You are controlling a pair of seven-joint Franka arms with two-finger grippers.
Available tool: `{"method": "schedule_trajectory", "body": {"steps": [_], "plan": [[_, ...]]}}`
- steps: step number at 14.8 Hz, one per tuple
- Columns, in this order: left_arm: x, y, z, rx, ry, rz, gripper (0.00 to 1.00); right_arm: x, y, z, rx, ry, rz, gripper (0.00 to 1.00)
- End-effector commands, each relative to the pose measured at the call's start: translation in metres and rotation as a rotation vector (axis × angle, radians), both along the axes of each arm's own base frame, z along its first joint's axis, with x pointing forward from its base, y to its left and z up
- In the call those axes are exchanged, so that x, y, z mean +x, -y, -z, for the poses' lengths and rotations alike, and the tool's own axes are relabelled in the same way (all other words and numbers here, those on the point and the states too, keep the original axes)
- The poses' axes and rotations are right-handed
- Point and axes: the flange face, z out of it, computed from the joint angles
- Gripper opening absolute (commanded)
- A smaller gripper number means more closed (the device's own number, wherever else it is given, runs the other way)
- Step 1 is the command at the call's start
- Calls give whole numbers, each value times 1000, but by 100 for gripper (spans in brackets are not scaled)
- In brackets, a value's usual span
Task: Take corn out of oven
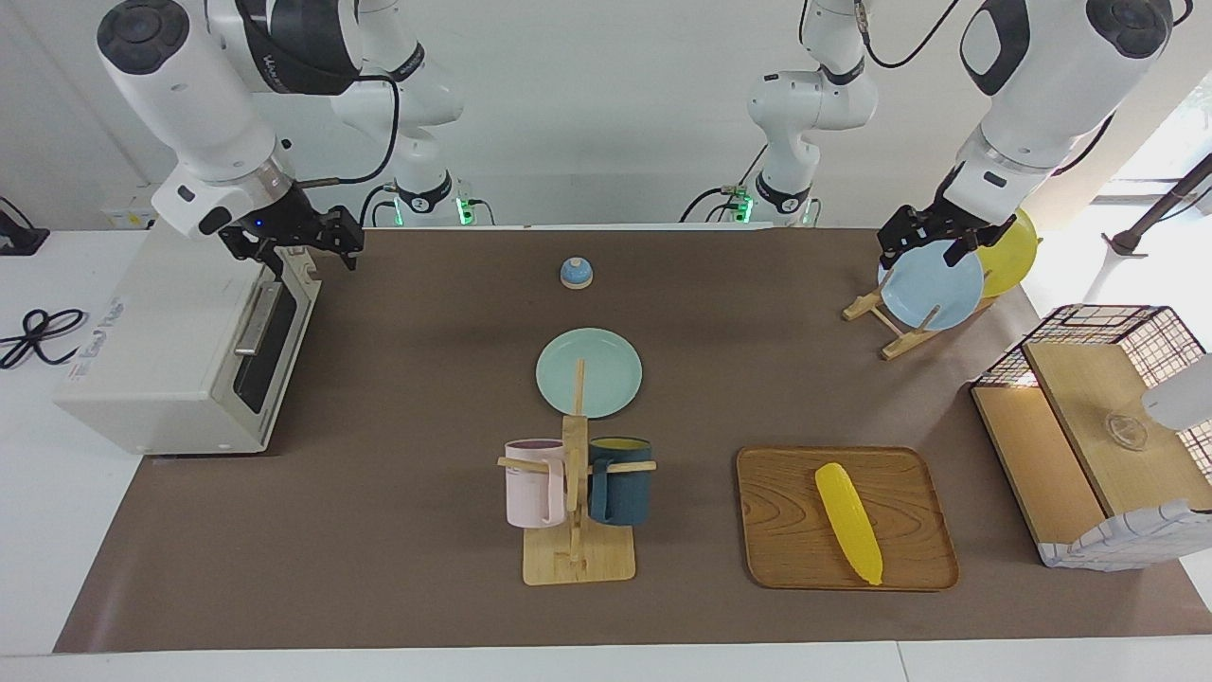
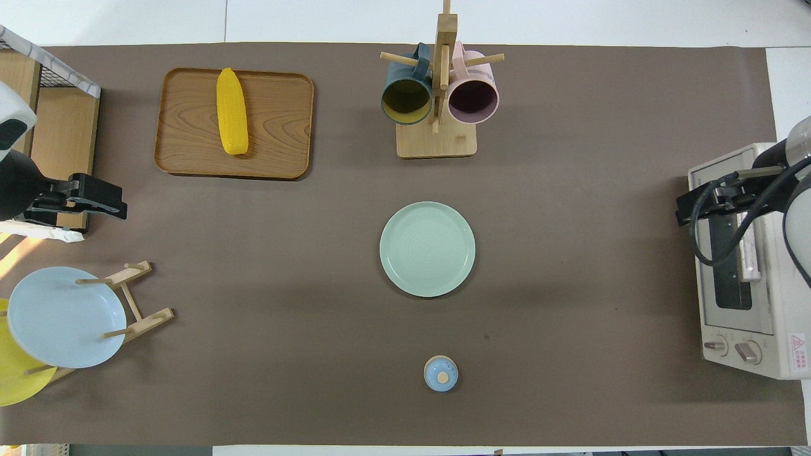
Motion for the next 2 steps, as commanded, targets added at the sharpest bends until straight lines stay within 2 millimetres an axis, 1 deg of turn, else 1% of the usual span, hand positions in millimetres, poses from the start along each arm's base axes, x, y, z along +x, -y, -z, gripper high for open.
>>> {"method": "schedule_trajectory", "body": {"steps": [1,2], "plan": [[-2,-4,1,17,21,19,100,-3,-1,-1,21,14,20,100],[-2,-1,1,17,21,22,100,-3,0,-1,21,14,20,100]]}}
